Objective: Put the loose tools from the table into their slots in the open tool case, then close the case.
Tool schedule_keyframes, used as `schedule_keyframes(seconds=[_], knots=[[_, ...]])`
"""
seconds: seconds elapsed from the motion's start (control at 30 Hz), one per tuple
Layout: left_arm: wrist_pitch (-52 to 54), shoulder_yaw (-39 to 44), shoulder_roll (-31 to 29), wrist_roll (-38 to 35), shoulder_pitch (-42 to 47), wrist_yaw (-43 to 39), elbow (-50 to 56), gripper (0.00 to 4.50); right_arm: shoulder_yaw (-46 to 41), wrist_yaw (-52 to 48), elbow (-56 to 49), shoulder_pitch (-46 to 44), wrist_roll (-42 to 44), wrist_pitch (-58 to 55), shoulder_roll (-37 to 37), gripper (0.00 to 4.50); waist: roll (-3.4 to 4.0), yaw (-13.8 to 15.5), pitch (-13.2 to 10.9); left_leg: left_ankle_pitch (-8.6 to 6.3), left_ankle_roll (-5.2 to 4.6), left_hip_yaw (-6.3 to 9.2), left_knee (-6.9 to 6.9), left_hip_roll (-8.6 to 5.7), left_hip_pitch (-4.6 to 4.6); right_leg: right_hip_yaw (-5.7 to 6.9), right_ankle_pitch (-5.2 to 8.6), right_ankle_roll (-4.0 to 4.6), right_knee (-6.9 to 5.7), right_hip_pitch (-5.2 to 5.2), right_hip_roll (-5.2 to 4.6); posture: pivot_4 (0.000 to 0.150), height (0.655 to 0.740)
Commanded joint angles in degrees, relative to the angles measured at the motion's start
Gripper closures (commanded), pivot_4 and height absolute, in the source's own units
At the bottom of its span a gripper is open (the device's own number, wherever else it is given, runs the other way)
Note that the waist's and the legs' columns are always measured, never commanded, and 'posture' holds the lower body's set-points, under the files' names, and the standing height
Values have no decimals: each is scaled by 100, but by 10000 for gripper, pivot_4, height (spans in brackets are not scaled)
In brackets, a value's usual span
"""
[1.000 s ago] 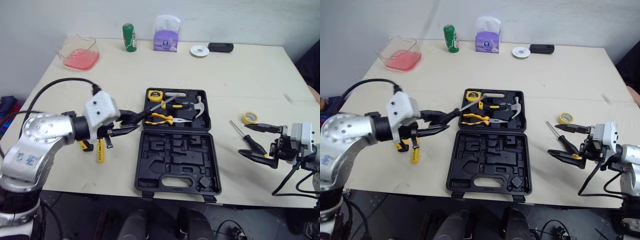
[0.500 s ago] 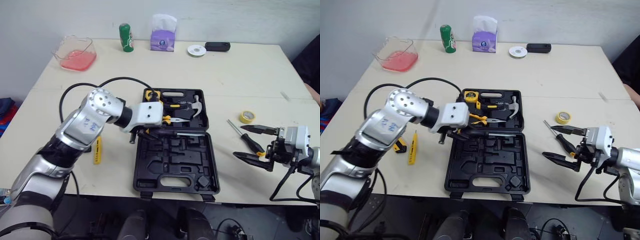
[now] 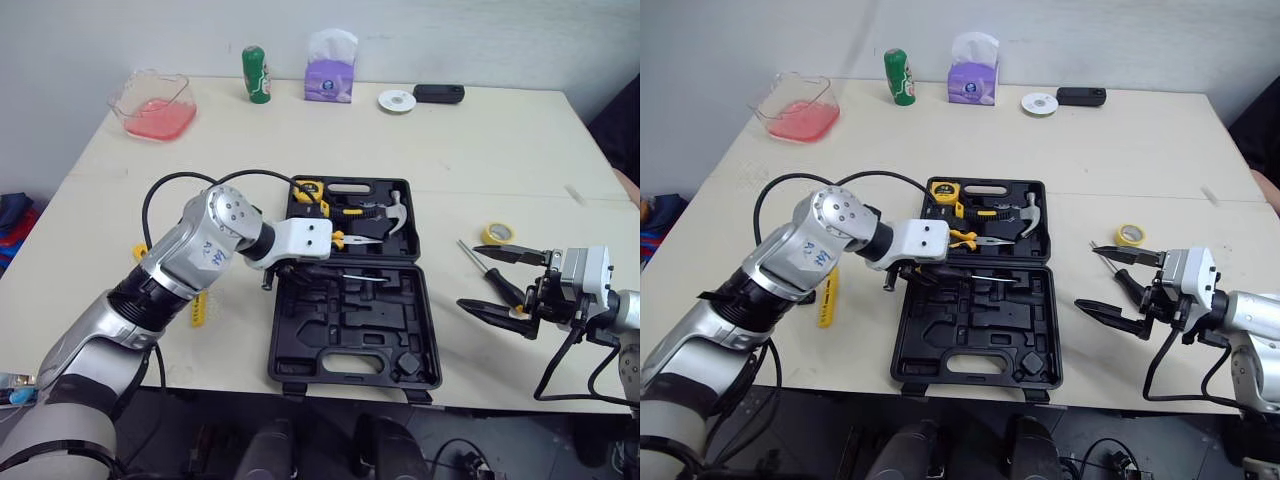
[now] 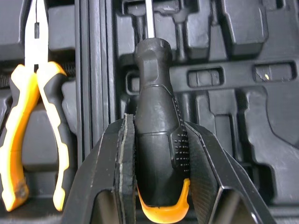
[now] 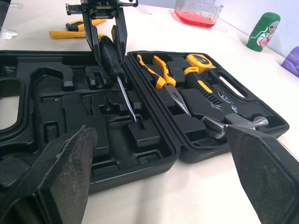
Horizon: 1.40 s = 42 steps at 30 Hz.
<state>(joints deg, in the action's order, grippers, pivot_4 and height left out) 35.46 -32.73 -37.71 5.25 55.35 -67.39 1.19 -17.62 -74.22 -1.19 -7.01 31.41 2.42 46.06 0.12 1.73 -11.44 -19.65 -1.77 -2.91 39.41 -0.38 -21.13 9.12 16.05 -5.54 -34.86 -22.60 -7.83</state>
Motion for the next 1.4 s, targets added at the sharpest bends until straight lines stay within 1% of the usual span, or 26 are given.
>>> schedule_keyframes(seconds=[0.03, 0.2, 0.57, 0.63, 0.67, 0.7, 0.8, 0.83, 0.93, 0.97, 1.07, 1.13, 1.2, 1.3, 1.33, 1.4], knots=[[-91, 36, 73, 182, 109, 50, -19, 34346, -15, 20, -192, 65, 14, 21, 4, 0, 0, -3, 0, 0, 0, 0, 0, 0, 0, 0, 0, 0, 0, 0, 0, 1500, 7400], [-193, 19, 163, 387, 91, 75, -143, 34346, 3, 51, -244, 108, 35, 2, 10, 0, 0, -7, 0, 0, 0, 0, 2, 1, 2, -1, 0, 0, -3, 0, 0, 1500, 7400], [-343, 70, 174, 378, -108, 47, -30, 34346, -2, 117, -339, 157, 41, 2, 51, 0, 0, -8, 0, 0, 0, 0, 8, 1, 1, -2, 0, 0, -7, 0, -1, 1500, 7400], [-423, 172, 247, 355, -122, 175, -120, 24152, -4, 151, -334, 102, 47, -19, 58, 0, 0, -8, 0, 0, 0, 0, 10, 1, 1, -2, 0, 0, -9, 0, -1, 1500, 7400], [-492, 204, 262, 336, -130, 189, -138, 21219, -5, 161, -325, 83, 40, -18, 66, 0, 0, -8, 0, 0, 0, 0, 11, 1, 1, -2, 0, 0, -9, 0, -1, 1500, 7400], [-544, 226, 271, 328, -139, 189, -148, 17231, -6, 167, -318, 73, 35, -16, 72, 0, 0, -8, 0, 0, 0, 0, 14, 0, 2, -2, 0, 0, -12, 1, -2, 1500, 7400], [-689, 389, 291, 256, -108, 232, -127, 3394, 7, 190, -315, 38, 25, -37, 78, 0, 0, -10, 0, -1, -1, 2, 19, 1, -2, -4, 0, 0, -14, 1, -3, 1500, 7400], [-675, 461, 297, 186, -101, 211, -93, 380, 14, 195, -316, 33, 21, -40, 76, 0, 0, -10, 0, -1, -1, 3, 19, 1, -3, -4, 0, 0, -13, 1, -3, 1500, 7400], [-667, 690, 331, -59, -132, 125, 16, 380, 31, 207, -315, 20, 12, -42, 76, 0, 0, -10, 0, -2, -3, 3, 20, 1, -3, -3, 0, 0, -13, 1, -3, 1500, 7400], [-740, 859, 368, -247, -222, 109, 65, 380, 33, 218, -322, 17, 13, -51, 79, 0, 0, -11, 0, -2, -3, 3, 20, 1, -4, -2, 0, 0, -13, 1, -3, 1500, 7400], [-1248, 1225, 416, -671, -475, 13, 131, 380, 31, 233, -338, 21, 16, -62, 91, 0, 0, -17, 0, -2, -3, 3, 21, 1, -3, -3, 0, 0, -14, 1, -5, 1500, 7400], [-1197, 1737, 648, -1307, -649, 14, 292, 380, -13, 242, -361, 64, 30, -78, 115, 0, 0, -17, 0, -2, -3, 4, 23, 2, -4, -4, 0, 0, -14, 1, -5, 1500, 7400], [-1252, 2089, 831, -1620, -759, 173, 309, 380, -40, 270, -373, 92, 34, -100, 130, 0, 0, -18, 0, -2, -3, 5, 26, 2, -5, -5, 0, 0, -17, 1, -7, 1500, 7400], [-1316, 2403, 885, -2014, -1103, 125, 349, 8056, -140, 488, -386, 133, 37, -193, 75, 0, 0, -18, 0, -2, -3, 9, 35, 1, -8, -6, 0, 1, -21, 2, -8, 1500, 7400], [-1244, 2490, 979, -2059, -1205, 304, 277, 12209, -165, 553, -398, 153, 27, -199, 58, 0, 1, -20, 1, -2, -3, 9, 34, 1, -6, -6, 0, 0, -22, 2, -8, 1500, 7400], [-1499, 2462, 1078, -1866, -1386, 569, 54, 22621, -177, 610, -465, 228, 37, -201, 39, 0, 1, -18, 1, -3, -3, 7, 33, 1, -2, -5, 0, 1, -22, 4, -9, 1500, 7400]])
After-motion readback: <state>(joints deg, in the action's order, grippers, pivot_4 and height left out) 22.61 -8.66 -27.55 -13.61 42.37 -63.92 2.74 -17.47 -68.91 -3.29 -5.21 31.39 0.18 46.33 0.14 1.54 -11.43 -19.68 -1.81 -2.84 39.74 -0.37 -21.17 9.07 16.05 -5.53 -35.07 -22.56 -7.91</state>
